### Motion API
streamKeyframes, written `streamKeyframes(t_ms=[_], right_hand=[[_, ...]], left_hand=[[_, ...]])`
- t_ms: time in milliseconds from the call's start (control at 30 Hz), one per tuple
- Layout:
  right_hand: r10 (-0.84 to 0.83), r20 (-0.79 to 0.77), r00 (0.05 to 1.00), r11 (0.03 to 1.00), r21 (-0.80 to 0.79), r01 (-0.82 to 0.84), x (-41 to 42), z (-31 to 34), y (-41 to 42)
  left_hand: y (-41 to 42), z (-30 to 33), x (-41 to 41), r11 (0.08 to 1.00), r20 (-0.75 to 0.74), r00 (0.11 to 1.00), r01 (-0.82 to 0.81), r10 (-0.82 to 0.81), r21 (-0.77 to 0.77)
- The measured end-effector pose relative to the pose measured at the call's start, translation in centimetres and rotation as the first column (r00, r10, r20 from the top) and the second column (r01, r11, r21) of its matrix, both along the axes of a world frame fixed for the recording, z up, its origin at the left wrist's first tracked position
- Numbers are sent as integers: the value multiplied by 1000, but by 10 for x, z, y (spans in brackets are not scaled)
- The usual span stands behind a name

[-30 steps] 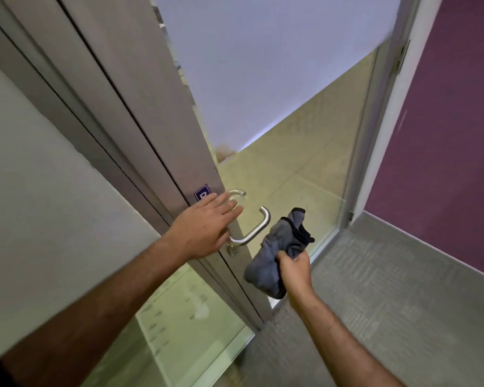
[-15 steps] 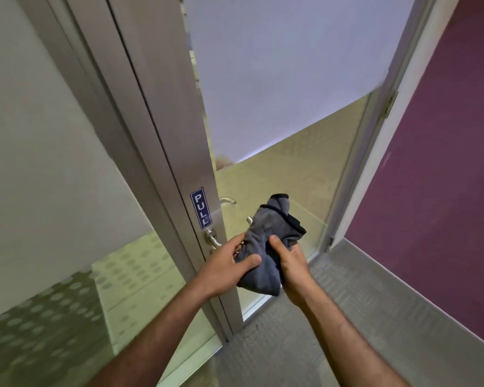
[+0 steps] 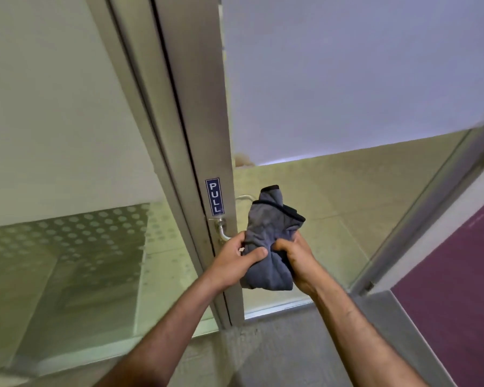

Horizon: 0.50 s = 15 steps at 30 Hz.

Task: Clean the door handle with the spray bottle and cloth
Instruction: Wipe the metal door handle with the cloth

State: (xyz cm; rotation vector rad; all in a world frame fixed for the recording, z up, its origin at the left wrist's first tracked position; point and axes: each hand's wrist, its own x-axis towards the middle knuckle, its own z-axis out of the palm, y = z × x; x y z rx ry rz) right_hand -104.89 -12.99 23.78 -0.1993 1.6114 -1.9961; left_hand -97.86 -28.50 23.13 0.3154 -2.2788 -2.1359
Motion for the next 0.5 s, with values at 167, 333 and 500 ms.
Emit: streamKeyframes(t_ms=[167,333,500], right_hand=[[119,-47,992,993,5,-119,3,14,2],[181,-109,978,983,47,-177,15,22,2],[204,-185,961,977,99,-188,36,22,10]], left_hand=[[14,12,18,991,-7,992,-129,130,47],[19,20,43,971,-26,972,-230,231,62],[19,21,70,957,-28,959,-280,283,73]])
